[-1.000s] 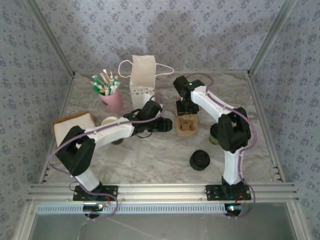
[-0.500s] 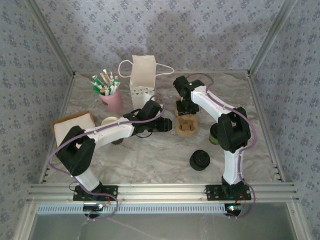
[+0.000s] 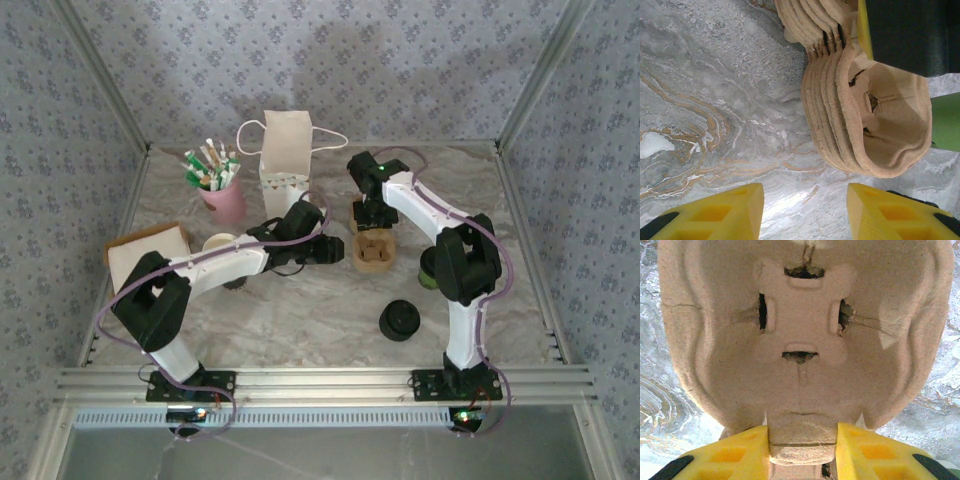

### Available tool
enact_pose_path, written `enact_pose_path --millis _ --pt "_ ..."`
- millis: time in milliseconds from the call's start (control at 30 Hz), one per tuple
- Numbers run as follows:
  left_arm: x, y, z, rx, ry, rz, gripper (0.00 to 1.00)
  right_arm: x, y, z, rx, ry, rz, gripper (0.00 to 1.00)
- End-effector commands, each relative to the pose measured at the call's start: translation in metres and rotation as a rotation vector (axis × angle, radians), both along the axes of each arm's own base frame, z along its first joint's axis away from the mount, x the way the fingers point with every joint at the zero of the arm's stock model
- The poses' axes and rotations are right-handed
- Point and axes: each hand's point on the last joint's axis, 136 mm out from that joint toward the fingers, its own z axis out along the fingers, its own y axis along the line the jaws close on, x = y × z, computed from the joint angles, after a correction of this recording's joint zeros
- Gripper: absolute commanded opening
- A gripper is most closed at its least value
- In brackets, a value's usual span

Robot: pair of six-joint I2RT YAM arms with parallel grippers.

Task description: Pack the takeout coffee

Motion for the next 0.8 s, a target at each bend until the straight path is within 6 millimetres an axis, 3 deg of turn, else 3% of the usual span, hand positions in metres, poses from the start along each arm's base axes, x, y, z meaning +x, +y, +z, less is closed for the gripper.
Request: enact_pose_path --millis 0,567,767 --pt "0.008 -0.004 0.002 -0.003 -0.015 0.001 0.47 -0.004 -0.004 0.012 0.018 -0.006 -0.005 0.38" --pt "0.011 -0.012 -0.001 -0.018 0.002 -0.008 0.46 -0.006 -0.004 0.029 0.071 -0.035 -0.006 0.37" --pt "0.006 -0.011 0.016 -0.028 -0.027 -0.007 0.47 -0.009 -0.007 0.051 0.091 -0.083 -0.008 0.37"
